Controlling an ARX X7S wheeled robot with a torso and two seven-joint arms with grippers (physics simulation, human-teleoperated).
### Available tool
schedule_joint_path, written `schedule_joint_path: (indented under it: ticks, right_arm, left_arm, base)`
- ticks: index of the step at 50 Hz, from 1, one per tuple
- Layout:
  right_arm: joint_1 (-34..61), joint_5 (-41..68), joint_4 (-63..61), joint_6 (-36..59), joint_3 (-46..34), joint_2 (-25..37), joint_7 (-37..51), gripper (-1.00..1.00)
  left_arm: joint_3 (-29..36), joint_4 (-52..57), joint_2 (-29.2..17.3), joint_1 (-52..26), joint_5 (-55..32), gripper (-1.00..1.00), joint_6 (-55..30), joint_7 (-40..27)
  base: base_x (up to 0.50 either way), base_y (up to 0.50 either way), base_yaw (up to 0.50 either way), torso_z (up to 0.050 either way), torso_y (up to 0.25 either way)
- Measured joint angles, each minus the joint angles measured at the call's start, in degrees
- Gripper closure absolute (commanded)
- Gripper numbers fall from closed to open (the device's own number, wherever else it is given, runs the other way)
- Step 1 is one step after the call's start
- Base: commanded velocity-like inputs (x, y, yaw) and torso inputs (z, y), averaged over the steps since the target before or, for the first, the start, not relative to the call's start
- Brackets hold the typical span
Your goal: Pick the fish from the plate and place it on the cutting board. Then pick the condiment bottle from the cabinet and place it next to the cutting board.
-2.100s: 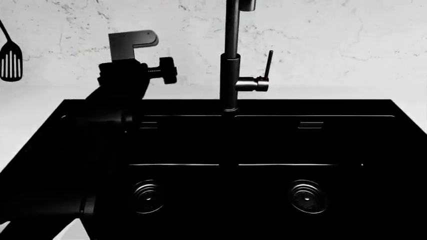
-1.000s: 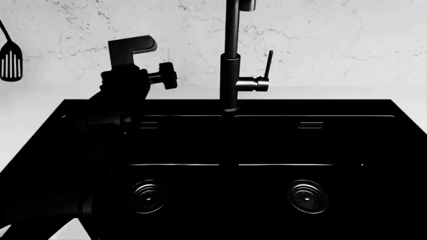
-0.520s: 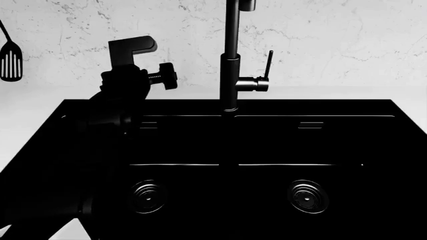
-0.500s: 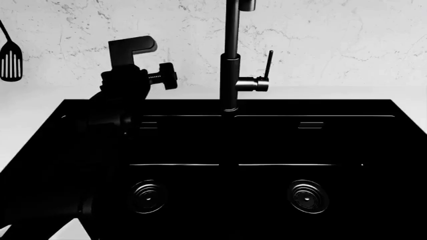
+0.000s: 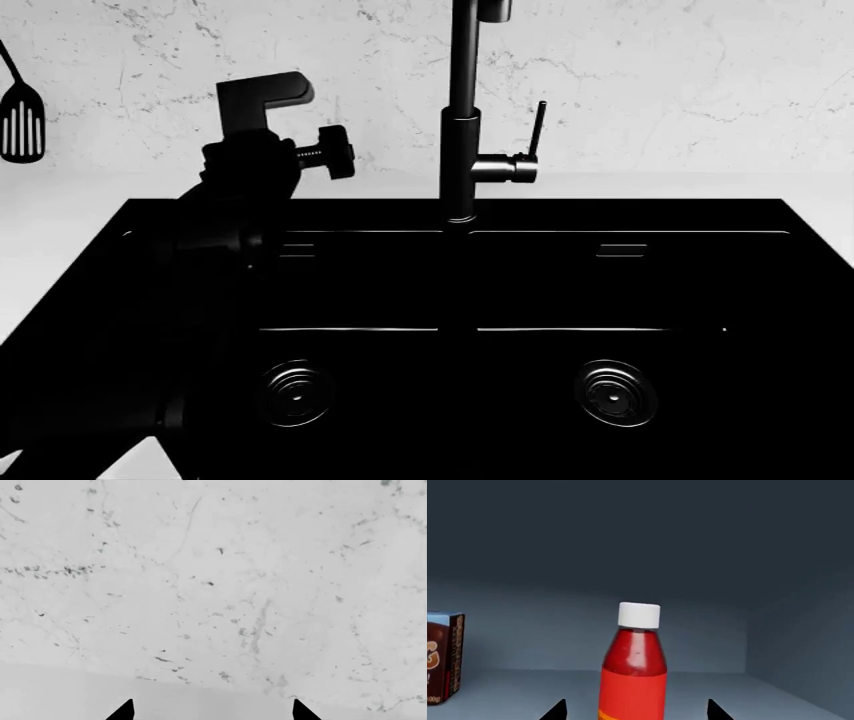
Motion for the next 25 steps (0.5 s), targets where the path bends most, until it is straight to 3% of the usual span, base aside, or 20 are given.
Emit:
schedule_joint_path:
  ticks: [11, 25]
  right_arm:
    - [-1.0, -8.1, 1.7, -0.5, 0.8, -0.2, -7.3, -1.00]
    - [-5.9, -7.1, 2.9, -1.1, 1.7, 0.8, -7.5, -1.00]
  left_arm:
    - [-0.2, 0.0, 0.0, 0.0, 0.0, -1.00, 0.1, 0.2]
    - [-0.3, 0.0, 0.0, 0.0, 0.0, -1.00, 0.3, 0.5]
  base:
    - [0.00, 0.00, 0.00, 0.000, 0.000]
    - [0.00, 0.00, 0.00, 0.000, 0.000]
